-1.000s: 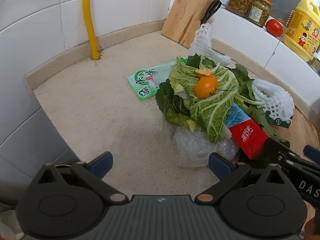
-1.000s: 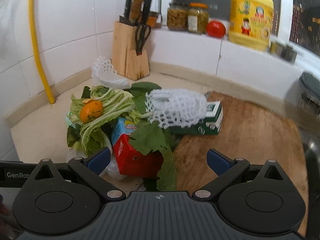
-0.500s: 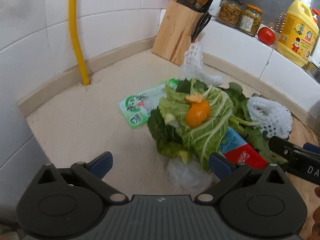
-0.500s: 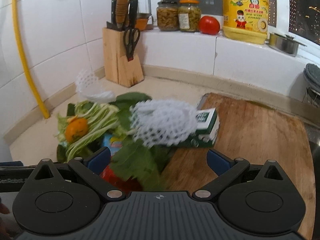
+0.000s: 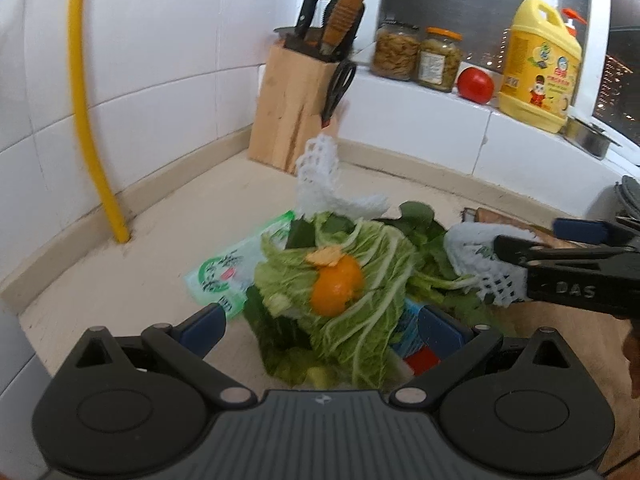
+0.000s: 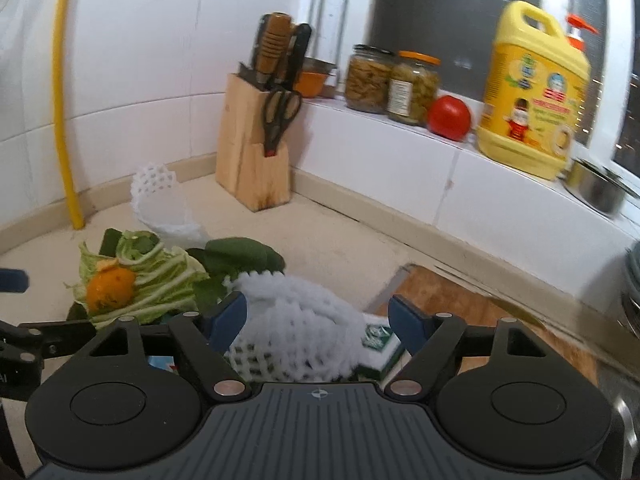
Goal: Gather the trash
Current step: 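Grasp the white foam net with the right tool while the left tool approaches the orange piece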
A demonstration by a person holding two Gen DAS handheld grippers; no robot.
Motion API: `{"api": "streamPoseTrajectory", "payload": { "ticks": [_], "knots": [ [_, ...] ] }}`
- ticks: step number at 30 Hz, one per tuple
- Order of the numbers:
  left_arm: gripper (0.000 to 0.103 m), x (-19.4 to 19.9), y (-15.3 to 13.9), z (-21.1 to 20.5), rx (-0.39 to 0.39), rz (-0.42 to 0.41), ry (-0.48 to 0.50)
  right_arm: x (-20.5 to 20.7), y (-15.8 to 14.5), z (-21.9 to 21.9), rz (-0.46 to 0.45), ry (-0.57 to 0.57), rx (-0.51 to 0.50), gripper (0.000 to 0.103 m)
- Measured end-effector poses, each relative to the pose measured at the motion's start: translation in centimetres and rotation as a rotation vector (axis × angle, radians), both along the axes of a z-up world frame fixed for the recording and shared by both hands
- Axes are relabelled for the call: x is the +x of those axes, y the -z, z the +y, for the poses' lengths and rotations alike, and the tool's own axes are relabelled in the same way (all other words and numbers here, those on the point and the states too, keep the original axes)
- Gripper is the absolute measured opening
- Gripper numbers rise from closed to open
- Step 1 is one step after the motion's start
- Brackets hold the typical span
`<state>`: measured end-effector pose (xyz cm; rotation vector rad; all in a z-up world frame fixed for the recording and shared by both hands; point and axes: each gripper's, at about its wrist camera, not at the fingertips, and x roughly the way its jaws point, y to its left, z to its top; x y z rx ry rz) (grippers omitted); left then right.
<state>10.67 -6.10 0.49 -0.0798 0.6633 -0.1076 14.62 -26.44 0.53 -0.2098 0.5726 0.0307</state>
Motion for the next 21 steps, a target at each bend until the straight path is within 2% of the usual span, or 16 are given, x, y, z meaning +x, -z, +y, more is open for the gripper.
{"api": "streamPoseTrajectory", "payload": {
  "ticks": [2,5,10,12,14,21],
  "knots": [
    [0.098,0.2,-0.2,-0.3,0.012,-0.011,0.012,1.0,0.2,-0.1,0.021,-0.02,-0.012,0.083],
    [0.098,0.5,-0.3,-0.7,0.033,-0.029,0.02,2.2,0.9,-0.4,0.063,-0.043,-0.015,0.074],
    [0.095,0.9,-0.3,-1.6,0.037,-0.023,0.056,3.7,1.4,-1.6,0.145,-0.057,0.036,0.067],
    [0.092,0.8,-0.2,-1.7,0.035,-0.01,0.075,4.2,1.5,-2.5,0.184,-0.061,0.092,0.054],
    [0.088,0.5,-0.3,-1.8,0.032,0.002,0.096,4.2,1.4,-3.1,0.2,-0.066,0.14,0.046],
    [0.084,0.4,-0.6,-2.5,-0.008,0.045,0.133,3.7,1.0,-3.6,0.228,-0.066,0.192,0.037]
  ]
}}
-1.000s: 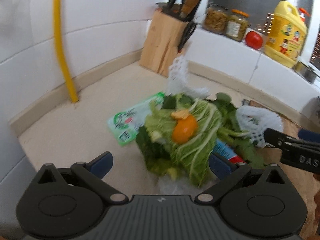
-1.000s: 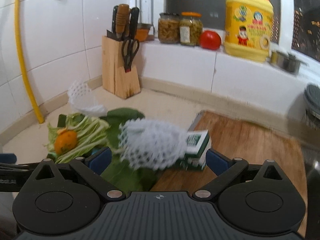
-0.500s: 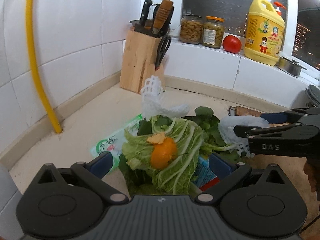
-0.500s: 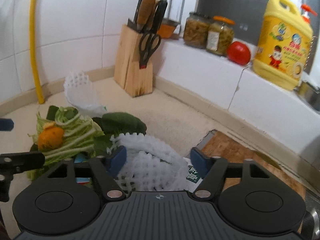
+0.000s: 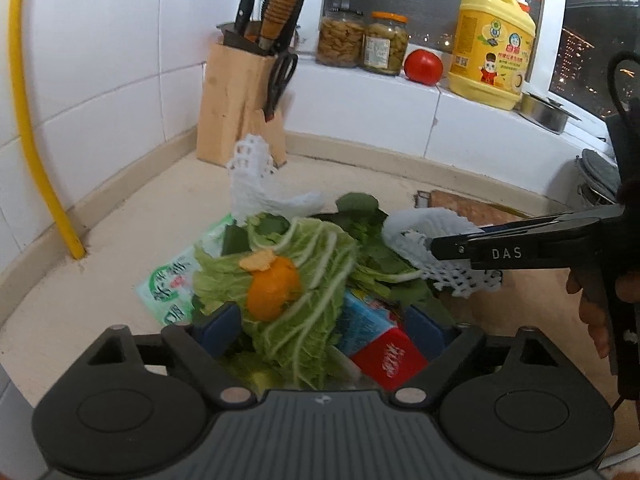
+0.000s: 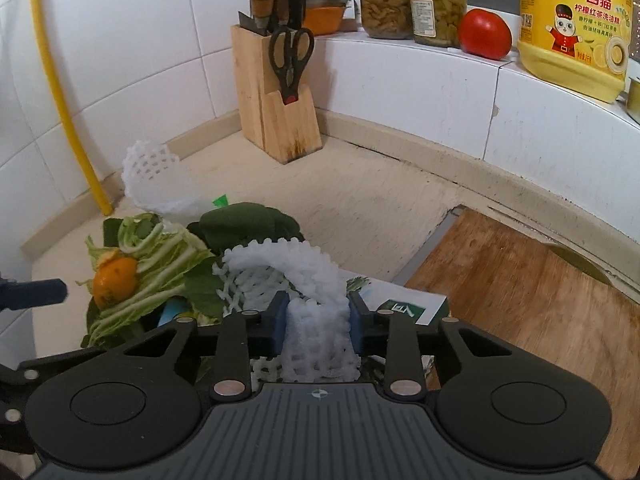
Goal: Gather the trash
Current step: 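Grasp the white foam net with the right tool while the left tool approaches the orange piece, then close the left tool on the orange piece and lift it from the pile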
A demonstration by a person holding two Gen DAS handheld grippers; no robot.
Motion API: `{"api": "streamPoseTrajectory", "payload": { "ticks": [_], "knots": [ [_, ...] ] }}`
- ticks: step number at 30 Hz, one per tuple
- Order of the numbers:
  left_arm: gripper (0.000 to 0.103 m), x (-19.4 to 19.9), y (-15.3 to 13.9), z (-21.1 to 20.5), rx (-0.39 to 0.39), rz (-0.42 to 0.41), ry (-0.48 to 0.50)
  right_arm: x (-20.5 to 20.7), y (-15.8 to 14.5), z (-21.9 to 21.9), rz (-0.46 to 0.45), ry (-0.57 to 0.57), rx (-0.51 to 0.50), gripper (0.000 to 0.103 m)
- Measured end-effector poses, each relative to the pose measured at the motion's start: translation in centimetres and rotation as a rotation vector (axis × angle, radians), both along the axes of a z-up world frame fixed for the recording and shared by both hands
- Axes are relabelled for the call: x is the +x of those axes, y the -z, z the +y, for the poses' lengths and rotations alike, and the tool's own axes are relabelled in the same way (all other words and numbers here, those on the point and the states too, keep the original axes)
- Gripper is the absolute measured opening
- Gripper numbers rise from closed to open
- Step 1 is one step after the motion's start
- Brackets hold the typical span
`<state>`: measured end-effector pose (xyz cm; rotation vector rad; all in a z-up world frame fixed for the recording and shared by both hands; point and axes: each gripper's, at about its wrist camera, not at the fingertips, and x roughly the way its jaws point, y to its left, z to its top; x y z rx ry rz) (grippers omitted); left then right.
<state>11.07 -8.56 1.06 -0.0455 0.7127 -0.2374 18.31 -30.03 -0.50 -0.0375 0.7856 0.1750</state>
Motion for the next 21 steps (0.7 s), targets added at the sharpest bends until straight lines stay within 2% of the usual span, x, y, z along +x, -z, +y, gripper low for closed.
{"api": "streamPoseTrajectory", "payload": {
  "ticks": [3,8,12,15,18,21],
  "knots": [
    [0.07,-0.1,0.4,-0.2,-0.011,0.038,-0.003,-0.3,-0.1,0.3,0.007,-0.007,0.005,0.037],
    [0.066,0.1,1.4,0.3,-0.04,0.112,-0.037,-1.1,-0.3,1.0,0.008,-0.029,0.011,0.036],
    [0.051,0.0,2.0,0.7,-0.027,0.135,-0.079,-1.6,-0.4,1.1,0.012,-0.038,0.023,0.036],
    [0.051,-0.1,2.3,1.4,-0.027,0.143,-0.106,-2.0,-0.6,1.1,0.01,-0.041,0.028,0.036],
    [0.051,-0.2,1.8,1.7,0.005,0.097,-0.125,-2.2,-0.6,1.1,0.006,-0.043,0.038,0.036],
    [0.051,0.2,1.4,1.3,0.042,0.05,-0.091,-2.4,-0.7,0.8,0.009,-0.042,0.059,0.035]
  ]
}}
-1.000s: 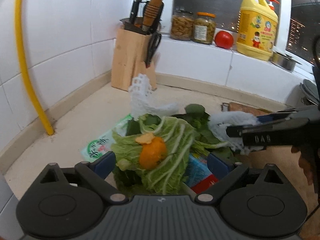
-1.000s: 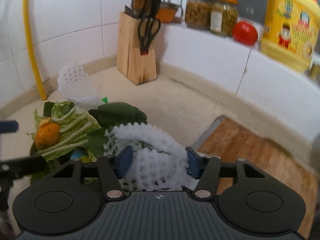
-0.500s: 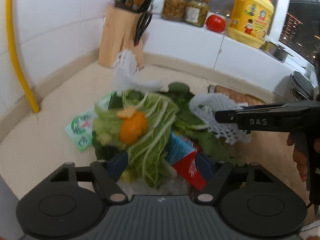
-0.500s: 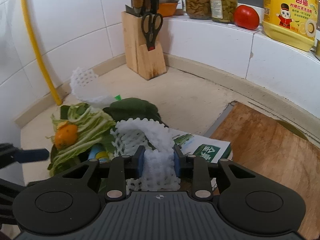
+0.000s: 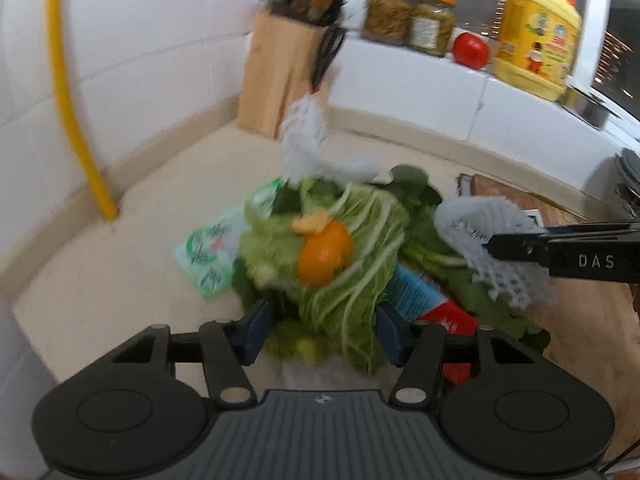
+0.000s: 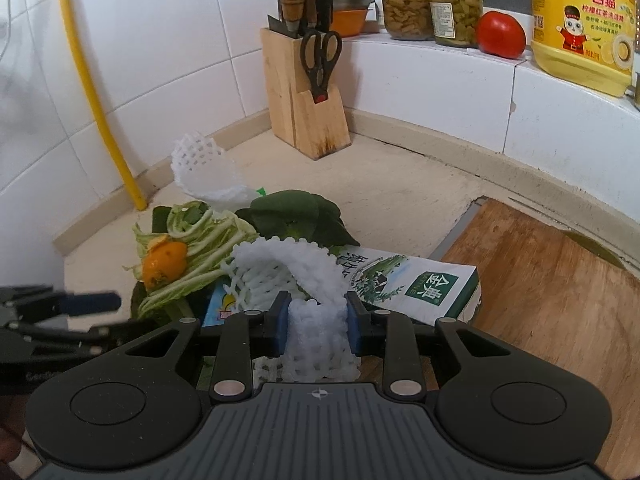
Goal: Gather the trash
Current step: 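Close the left tool on the orange piece and lift it from the pile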
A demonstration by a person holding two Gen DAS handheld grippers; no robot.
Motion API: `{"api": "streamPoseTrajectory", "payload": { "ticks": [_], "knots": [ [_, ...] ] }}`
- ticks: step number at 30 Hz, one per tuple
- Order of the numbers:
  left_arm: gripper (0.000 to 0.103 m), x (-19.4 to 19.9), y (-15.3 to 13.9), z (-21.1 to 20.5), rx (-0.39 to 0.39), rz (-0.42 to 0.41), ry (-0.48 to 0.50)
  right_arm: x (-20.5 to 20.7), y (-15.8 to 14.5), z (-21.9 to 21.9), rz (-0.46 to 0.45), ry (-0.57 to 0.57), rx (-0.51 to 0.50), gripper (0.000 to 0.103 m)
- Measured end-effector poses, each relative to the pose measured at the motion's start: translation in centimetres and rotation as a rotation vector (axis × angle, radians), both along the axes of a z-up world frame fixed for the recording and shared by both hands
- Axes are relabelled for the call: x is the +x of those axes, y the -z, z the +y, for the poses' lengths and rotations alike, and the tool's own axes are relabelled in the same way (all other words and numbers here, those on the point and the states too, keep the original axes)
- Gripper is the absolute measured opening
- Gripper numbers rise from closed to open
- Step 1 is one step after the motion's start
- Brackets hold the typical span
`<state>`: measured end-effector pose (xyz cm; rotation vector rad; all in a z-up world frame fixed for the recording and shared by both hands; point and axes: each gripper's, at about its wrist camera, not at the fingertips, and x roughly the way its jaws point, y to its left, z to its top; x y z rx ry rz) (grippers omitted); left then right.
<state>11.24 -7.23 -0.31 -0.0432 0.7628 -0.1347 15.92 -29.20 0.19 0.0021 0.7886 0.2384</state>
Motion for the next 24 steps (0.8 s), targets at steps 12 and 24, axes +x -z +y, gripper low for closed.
{"api": "streamPoseTrajectory", "payload": {
  "ticks": [12,24],
  "knots": [
    [0.051,2.9,-1.4,0.6,-0.072,-0.053,0.038,-0.1,-0.3,-1.0,-0.003,0.019,0.061,0.036],
    [0.029,5.4,0.8,0.3,-0.029,0.067,-0.036,0.3,0.4,-0.8,0.015,-0.004,0.073,0.036]
  ]
}}
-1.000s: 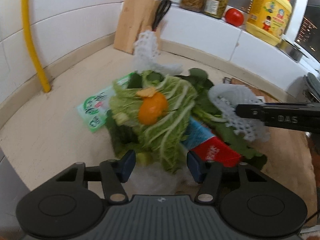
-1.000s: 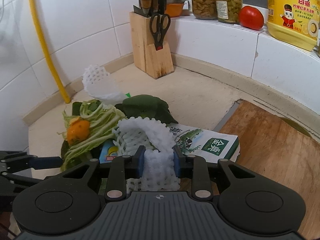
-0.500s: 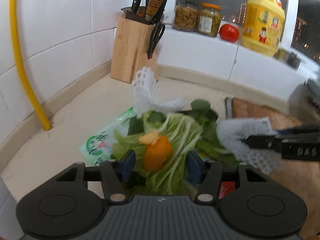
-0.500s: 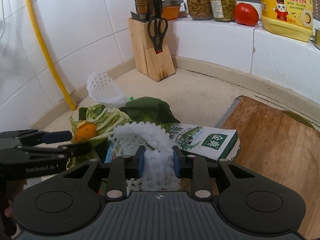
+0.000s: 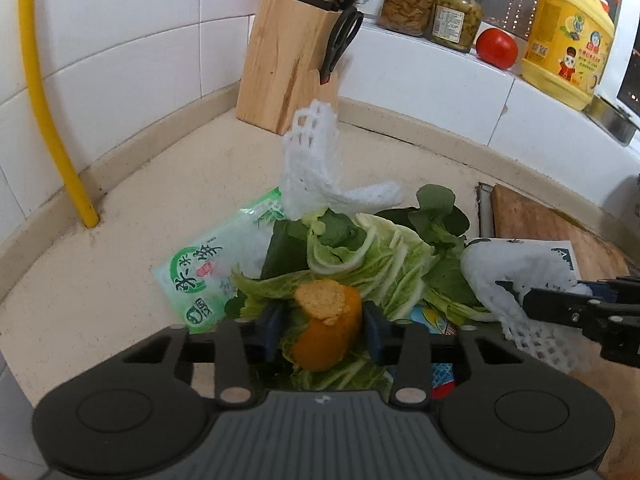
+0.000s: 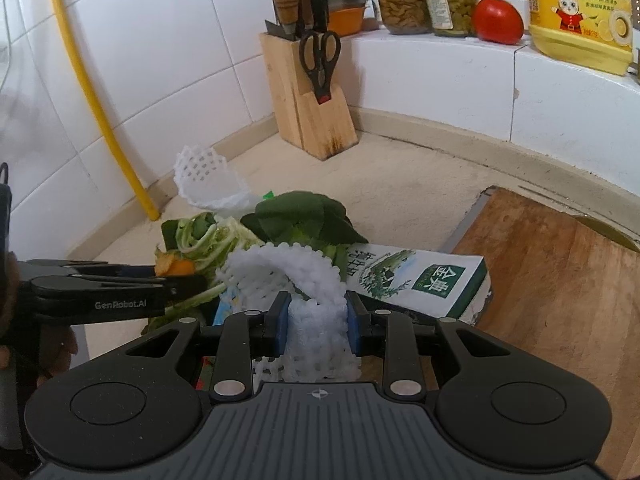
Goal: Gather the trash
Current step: 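Close the left tool on the orange piece and lift it from the pile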
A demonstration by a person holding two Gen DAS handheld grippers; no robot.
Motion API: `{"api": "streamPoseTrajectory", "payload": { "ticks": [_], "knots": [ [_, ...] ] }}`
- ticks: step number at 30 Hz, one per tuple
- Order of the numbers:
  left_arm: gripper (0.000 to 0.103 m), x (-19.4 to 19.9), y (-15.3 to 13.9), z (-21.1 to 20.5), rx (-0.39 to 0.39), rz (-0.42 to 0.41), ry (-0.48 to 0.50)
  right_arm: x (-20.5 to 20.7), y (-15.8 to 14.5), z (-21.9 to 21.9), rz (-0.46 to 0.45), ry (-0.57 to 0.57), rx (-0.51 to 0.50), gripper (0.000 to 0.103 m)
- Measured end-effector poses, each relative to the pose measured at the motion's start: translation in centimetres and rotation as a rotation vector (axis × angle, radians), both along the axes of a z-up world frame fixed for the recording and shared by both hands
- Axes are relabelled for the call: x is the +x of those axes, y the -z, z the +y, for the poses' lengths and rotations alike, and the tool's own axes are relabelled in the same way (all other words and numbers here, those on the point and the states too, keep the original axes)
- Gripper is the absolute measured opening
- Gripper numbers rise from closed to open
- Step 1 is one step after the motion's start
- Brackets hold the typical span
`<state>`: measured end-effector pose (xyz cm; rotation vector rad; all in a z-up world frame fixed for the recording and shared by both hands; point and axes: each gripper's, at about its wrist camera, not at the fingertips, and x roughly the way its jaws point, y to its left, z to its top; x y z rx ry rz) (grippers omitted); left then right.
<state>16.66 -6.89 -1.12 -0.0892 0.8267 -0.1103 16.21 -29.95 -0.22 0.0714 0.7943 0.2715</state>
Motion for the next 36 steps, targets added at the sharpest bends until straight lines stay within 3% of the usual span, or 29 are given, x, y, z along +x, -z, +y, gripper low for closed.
{"api": "streamPoseTrajectory", "payload": {
  "ticks": [1,3,5,7,8,12,23,31,36],
  "knots": [
    [0.022,0.0,-0.1,-0.2,0.01,0.003,0.0,0.1,0.2,0.0,0.008,-0.003,0.003,0.036],
    [0.018,-0.1,-0.3,-0.4,0.027,0.011,-0.009,0.4,0.5,0.0,0.018,-0.008,0.009,0.038],
    [0.016,-0.2,-0.5,-0.6,0.037,0.025,-0.016,0.6,0.9,0.2,0.031,-0.03,-0.004,0.047],
    [0.014,-0.5,-0.8,-0.8,0.047,0.022,-0.017,0.7,1.3,0.3,0.039,-0.032,-0.006,0.043],
    [0.014,-0.8,-1.0,-0.9,0.051,0.017,-0.016,0.7,1.4,0.3,0.042,-0.038,0.005,0.035],
    [0.012,-2.4,-1.9,-0.9,0.038,-0.001,0.01,-0.4,0.3,0.4,-0.007,-0.035,0.013,0.032],
    [0.011,-7.4,-4.8,2.3,-0.048,-0.074,0.006,-5.3,-3.4,2.3,-0.101,-0.016,0.053,0.03],
    [0.011,-9.3,-5.0,3.5,-0.07,-0.09,-0.018,-7.0,-3.8,4.4,-0.119,-0.027,0.051,0.03],
    [0.011,-9.0,-4.5,5.7,-0.132,-0.085,-0.033,-7.1,-3.5,4.5,-0.108,-0.006,0.052,0.03]
  ]
}}
